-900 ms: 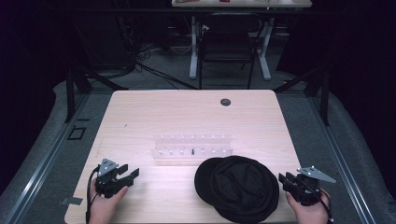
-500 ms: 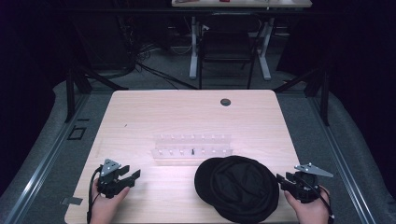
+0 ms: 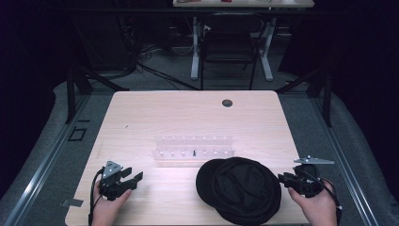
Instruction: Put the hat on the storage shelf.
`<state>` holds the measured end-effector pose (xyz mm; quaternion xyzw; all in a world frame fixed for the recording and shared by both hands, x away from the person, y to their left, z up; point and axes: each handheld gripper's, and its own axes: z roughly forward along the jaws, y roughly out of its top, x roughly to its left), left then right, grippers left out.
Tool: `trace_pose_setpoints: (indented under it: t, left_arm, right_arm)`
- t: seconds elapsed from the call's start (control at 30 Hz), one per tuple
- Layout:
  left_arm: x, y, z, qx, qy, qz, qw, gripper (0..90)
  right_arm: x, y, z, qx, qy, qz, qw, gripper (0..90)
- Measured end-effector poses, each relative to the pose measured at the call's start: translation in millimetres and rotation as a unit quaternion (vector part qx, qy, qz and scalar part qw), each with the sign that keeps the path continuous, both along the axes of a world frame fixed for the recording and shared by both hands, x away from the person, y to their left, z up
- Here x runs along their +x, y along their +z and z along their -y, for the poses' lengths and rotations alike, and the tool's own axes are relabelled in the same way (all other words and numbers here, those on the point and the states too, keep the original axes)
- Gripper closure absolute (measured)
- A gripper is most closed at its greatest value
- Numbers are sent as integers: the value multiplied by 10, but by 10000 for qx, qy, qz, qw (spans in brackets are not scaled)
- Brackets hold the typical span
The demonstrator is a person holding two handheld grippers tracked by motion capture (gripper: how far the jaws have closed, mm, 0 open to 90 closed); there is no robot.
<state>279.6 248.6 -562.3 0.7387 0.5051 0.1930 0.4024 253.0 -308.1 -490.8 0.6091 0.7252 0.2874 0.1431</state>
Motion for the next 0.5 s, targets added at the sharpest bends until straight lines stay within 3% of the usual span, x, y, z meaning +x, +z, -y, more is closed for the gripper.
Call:
trace_pose_setpoints:
  t: [0.2, 0.37, 0.5]
  left_arm:
    - [1, -2, 1, 49, -14, -11, 10000, 487]
    - [0, -4, 18, 79, -54, -38, 9999, 494]
    - [-4, 1, 20, 83, -80, -72, 9999, 494]
  right_arm:
    - [78, 28, -37, -68, 131, -354, 9993, 752]
    - [160, 15, -67, -101, 246, -788, 9965, 752]
    - [179, 16, -80, -114, 202, -914, 9955, 754]
